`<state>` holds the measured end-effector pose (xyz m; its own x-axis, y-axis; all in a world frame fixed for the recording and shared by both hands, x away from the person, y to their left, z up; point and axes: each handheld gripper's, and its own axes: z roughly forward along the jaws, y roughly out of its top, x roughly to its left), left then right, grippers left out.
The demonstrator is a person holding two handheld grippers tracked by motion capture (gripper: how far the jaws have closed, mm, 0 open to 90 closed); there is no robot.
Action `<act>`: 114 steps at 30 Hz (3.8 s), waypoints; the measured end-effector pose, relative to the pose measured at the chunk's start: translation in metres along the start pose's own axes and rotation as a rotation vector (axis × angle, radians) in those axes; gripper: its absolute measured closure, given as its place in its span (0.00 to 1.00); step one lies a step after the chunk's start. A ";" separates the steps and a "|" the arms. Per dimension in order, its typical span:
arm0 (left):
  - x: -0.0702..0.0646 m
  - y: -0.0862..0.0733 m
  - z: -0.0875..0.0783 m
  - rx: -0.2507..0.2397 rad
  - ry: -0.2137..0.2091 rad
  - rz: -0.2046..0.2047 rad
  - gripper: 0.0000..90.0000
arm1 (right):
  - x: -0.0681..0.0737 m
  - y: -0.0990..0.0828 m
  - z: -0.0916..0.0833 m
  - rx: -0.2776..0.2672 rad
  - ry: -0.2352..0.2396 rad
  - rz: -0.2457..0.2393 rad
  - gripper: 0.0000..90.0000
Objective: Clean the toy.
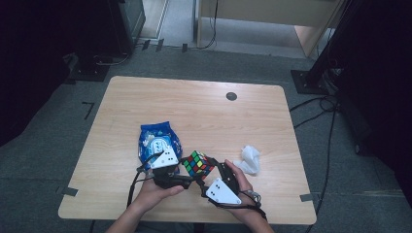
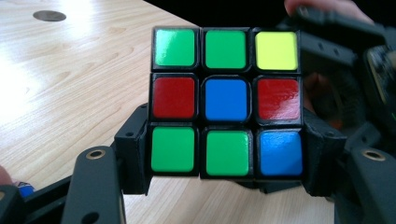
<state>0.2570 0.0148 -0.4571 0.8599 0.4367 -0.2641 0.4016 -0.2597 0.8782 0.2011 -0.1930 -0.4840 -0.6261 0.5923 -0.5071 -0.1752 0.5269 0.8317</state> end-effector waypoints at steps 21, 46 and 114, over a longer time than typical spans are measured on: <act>0.015 -0.004 -0.013 -0.148 0.021 -0.109 0.26 | -0.037 -0.009 -0.011 0.007 -0.102 0.508 0.39; -0.029 -0.019 0.019 -0.078 0.225 0.287 0.28 | -0.021 0.007 -0.008 -0.018 0.015 0.774 0.38; -0.033 -0.023 0.022 -0.093 0.197 0.304 0.32 | -0.034 0.000 -0.012 0.050 0.124 1.053 0.38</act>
<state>0.2257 -0.0123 -0.4773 0.8546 0.5118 0.0880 0.0991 -0.3272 0.9397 0.2135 -0.2203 -0.4636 -0.5172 0.6999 0.4925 0.5301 -0.1898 0.8264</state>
